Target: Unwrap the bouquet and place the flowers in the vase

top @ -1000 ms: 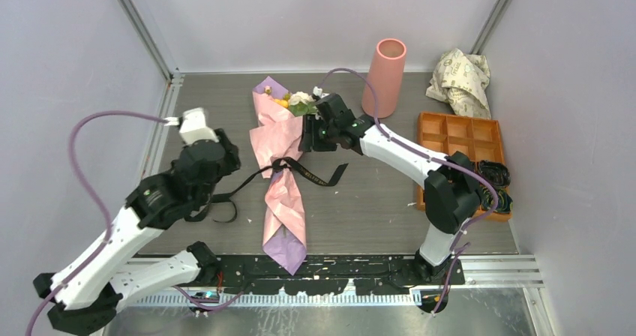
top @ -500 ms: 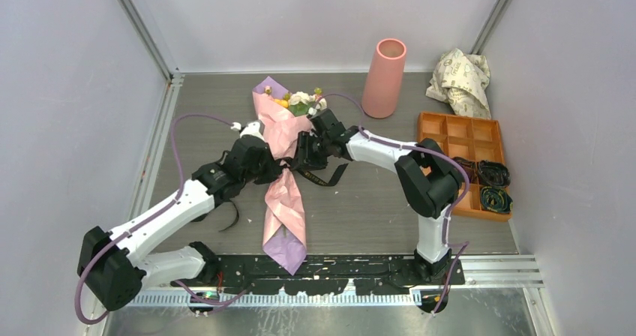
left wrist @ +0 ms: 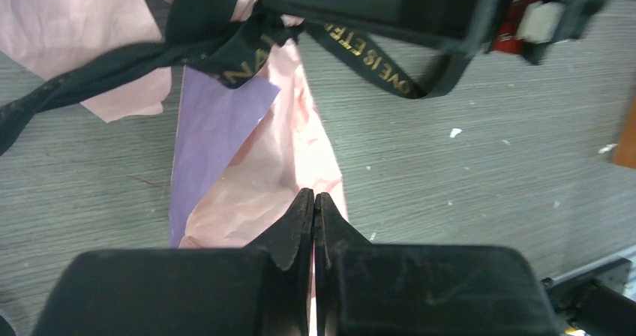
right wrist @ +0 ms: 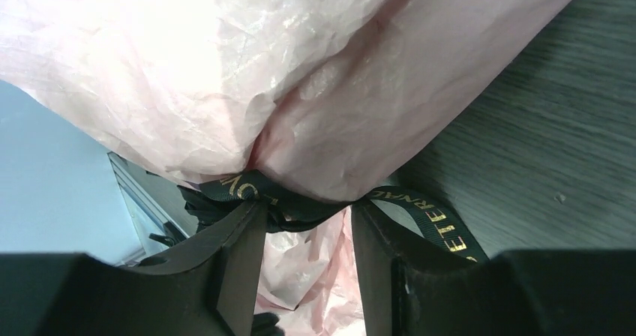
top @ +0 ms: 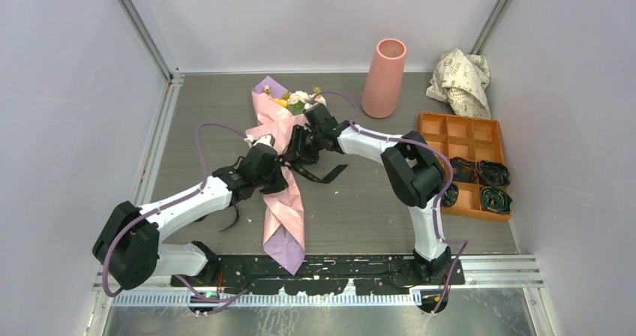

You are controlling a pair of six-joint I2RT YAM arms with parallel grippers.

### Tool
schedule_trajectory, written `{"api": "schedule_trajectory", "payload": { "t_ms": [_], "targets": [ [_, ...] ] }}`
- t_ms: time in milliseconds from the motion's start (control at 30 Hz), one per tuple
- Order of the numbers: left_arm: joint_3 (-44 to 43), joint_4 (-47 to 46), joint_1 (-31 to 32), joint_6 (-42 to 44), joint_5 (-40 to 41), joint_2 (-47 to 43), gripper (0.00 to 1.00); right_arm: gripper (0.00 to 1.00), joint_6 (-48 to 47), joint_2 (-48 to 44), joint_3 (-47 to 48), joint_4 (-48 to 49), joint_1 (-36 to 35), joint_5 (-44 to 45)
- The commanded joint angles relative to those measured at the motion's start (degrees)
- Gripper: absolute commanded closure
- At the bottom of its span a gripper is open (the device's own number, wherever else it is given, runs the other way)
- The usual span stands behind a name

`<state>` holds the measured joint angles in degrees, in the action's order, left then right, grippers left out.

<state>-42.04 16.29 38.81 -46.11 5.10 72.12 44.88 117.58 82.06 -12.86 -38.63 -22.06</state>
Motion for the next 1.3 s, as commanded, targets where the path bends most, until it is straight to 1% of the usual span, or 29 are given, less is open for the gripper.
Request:
{"api": "schedule_trajectory", "payload": {
  "t_ms": [0,100,200,300,400,500,667,833,933,1100,1267],
  "targets": [
    [1.3,-3.9,-1.1,0.0,2.5,2.5,1.0,0.51,1.5,0.7,3.3,1.5,0.2,-0.5],
    [2.9,-4.2,-3.1,-0.3,3.1,4.3,1.0,0.53,1.4,1.1,3.4,1.1,0.3,-0.5],
    [4.8,-5.8,-6.0,-0.6,2.1,5.6,1.0,0.52,-1.1,1.1,4.6,-2.4,0.3,3.6],
    [6.4,-7.4,-8.5,-0.7,0.8,7.1,1.0,0.5,-3.9,1.3,7.7,-7.1,0.4,7.8],
    [7.0,-8.5,-9.3,-0.7,0.4,8.6,1.0,0.48,-5.5,1.6,11.7,-11.0,0.7,12.1],
    [7.3,-9.7,-9.6,-0.7,0.0,10.1,1.0,0.46,-6.2,1.7,14.0,-12.8,1.2,14.6],
    [7.1,-10.3,-10.0,-0.7,-0.5,11.8,1.0,0.48,-6.4,-0.2,13.7,-13.7,1.3,12.8],
    [7.4,-11.3,-10.1,-0.6,-0.8,11.9,1.0,0.53,-4.3,-2.7,6.3,-10.2,1.1,9.3],
    [7.3,-11.9,-10.2,-0.6,-1.1,12.4,1.0,0.57,-3.0,-2.1,4.2,-8.5,1.0,7.4],
    [7.0,-12.3,-10.2,-0.5,-1.9,13.1,1.0,0.58,-0.5,-0.3,4.5,-6.3,1.0,5.6],
    [7.1,-12.0,-10.2,-0.3,-1.7,12.6,1.0,0.55,-0.3,1.0,8.4,-7.1,0.9,6.1]
  ]
}}
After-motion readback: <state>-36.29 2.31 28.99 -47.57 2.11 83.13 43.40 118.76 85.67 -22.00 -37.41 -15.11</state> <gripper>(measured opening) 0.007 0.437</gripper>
